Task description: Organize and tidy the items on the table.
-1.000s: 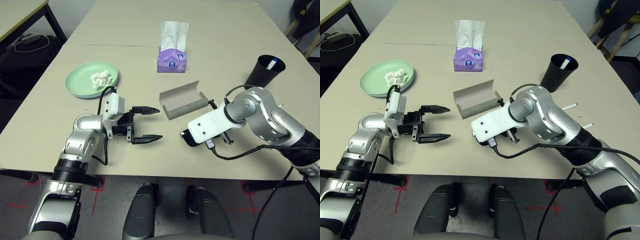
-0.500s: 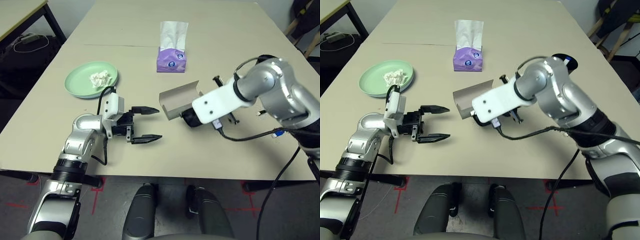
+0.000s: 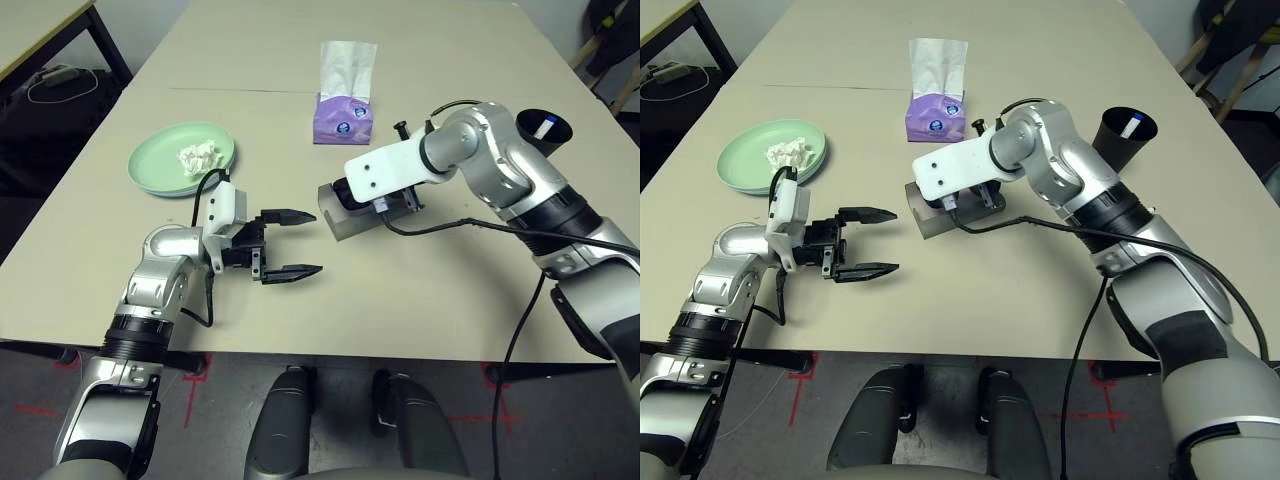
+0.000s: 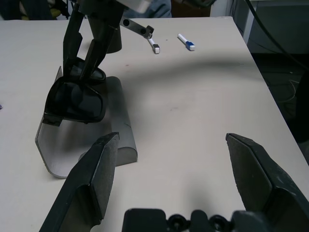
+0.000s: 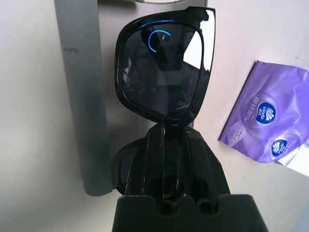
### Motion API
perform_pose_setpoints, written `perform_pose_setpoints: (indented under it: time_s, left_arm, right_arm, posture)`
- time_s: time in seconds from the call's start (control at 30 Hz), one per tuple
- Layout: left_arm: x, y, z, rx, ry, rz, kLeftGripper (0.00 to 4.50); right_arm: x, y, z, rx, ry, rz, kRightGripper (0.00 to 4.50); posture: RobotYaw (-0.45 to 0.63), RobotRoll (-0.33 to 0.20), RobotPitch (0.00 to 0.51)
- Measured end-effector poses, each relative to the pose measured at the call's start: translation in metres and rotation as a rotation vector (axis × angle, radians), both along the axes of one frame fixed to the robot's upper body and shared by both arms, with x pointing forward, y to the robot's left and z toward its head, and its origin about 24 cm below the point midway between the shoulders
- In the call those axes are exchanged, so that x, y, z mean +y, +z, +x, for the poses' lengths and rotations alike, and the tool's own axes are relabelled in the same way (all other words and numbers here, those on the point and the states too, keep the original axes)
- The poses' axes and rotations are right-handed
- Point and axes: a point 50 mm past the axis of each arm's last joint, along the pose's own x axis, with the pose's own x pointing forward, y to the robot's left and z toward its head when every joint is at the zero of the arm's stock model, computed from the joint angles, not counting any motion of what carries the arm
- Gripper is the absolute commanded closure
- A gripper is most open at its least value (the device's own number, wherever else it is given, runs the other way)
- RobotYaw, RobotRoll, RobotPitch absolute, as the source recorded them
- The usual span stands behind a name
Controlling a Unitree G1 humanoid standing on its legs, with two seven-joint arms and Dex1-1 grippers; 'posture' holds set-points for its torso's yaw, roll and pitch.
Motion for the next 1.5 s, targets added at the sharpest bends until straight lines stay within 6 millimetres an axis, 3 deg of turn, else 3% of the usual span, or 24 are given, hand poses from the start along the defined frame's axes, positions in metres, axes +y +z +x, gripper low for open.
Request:
perform_pose_setpoints:
  time_s: [0.27,1.5]
  left_arm:
    - [0.001,0.001,-0.001,0.002,0.010,0.006,0.00]
    - [0.001,-0.001,-0.004,0.013,0.026,0.004,0.00]
  right_arm:
    - [0.001,-0.009,0.007,-0.030,0.009,-0.009,4.11]
    - [0.018,-0.012,0.002,-0.035,0.066,0.009,4.11]
  posture:
    - [0.16,0.000,0.170]
    - [0.17,0.000,0.165]
